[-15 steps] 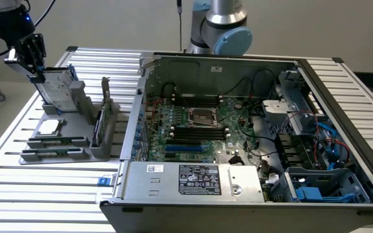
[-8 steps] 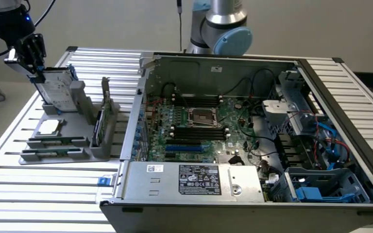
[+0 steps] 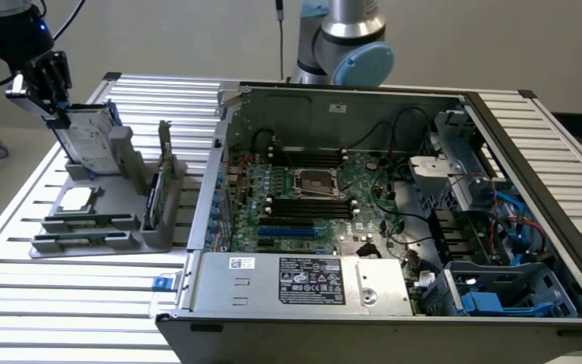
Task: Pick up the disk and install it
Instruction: 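Pick up the disk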
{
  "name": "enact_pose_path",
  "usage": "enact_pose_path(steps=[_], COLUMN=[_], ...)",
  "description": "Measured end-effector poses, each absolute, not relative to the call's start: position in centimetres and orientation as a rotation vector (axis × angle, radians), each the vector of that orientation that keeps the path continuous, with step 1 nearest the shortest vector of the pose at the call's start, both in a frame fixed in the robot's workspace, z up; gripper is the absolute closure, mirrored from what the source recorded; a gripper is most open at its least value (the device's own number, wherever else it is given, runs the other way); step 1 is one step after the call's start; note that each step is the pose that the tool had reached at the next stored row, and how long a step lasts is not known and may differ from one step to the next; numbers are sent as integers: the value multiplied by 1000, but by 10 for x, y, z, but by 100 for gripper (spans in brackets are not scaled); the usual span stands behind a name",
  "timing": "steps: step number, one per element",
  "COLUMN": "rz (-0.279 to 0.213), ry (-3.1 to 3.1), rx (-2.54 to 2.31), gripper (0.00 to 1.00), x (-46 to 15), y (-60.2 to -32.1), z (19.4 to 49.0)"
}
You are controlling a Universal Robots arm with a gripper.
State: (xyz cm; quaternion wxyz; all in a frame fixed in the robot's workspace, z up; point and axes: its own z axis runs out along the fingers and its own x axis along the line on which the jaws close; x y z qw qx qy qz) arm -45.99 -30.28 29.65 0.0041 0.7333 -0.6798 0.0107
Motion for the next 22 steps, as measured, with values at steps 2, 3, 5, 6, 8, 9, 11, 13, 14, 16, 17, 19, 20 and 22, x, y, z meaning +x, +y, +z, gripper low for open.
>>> enact_pose_path(steps=[2,3,5,6,8,9,11,13,14,16,17,19,20,22], rz=[33,33,33,33,33,33,33,33,33,33,33,32,32,32], ry=[-2130,-2130,-2130,-2130,-2130,-2130,-2130,-2130,-2130,-2130,-2130,-2129,-2129,-2129], rx=[2298,2298,2298,2298,2298,2298,2297,2297,2297,2297,2297,2297,2297,2297], gripper=[67,67,67,67,67,67,67,67,67,67,67,67,67,67], x=[-460,-460,-459,-459,-458,-458,-457,-457,-457,-456,-455,-454,-453,-450], y=[-303,-303,-303,-303,-303,-303,-303,-303,-303,-303,-303,-303,-303,-303], z=[300,302,307,310,317,322,331,340,344,353,358,367,372,381])
